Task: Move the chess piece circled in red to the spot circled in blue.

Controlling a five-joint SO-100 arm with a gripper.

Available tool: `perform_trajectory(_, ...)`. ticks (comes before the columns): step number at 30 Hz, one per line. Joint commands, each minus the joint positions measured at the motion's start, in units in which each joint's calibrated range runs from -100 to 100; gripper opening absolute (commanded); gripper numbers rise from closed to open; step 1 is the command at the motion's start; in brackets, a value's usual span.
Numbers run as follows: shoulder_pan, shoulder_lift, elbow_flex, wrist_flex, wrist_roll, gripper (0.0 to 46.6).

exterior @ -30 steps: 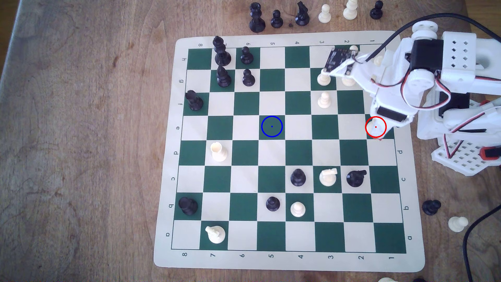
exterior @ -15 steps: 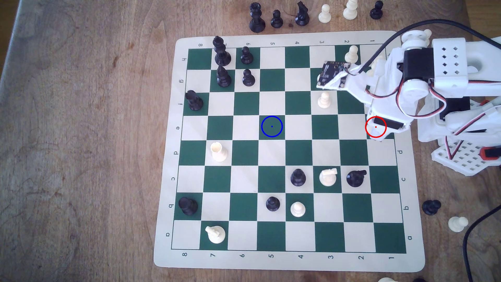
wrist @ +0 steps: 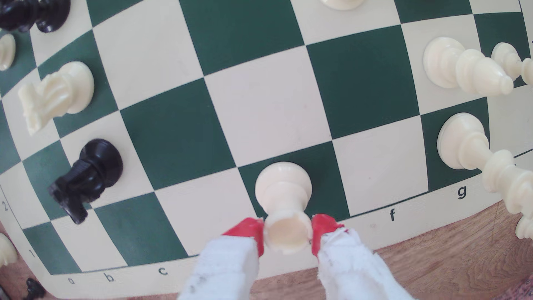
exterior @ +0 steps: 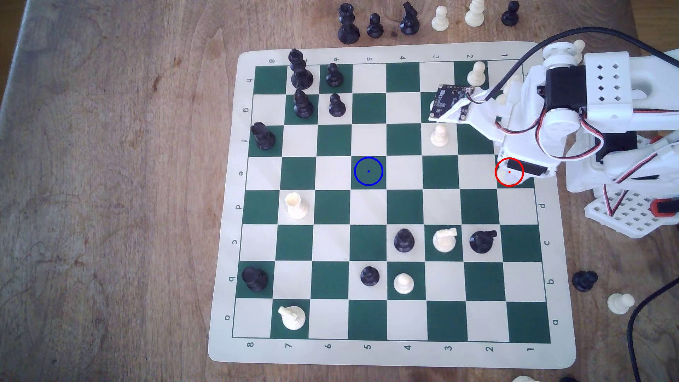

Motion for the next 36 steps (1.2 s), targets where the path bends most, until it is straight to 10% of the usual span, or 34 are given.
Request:
perform_trajectory(1,1.3,1.4,-10.3,5.2,1.0,0.2)
perform_trajectory(13,1.0,21.5,-48.8,14.8,3.1,0.2)
perform_trajectory(36,-1.4,58.6,-72.7,-2.1,2.8,0.2)
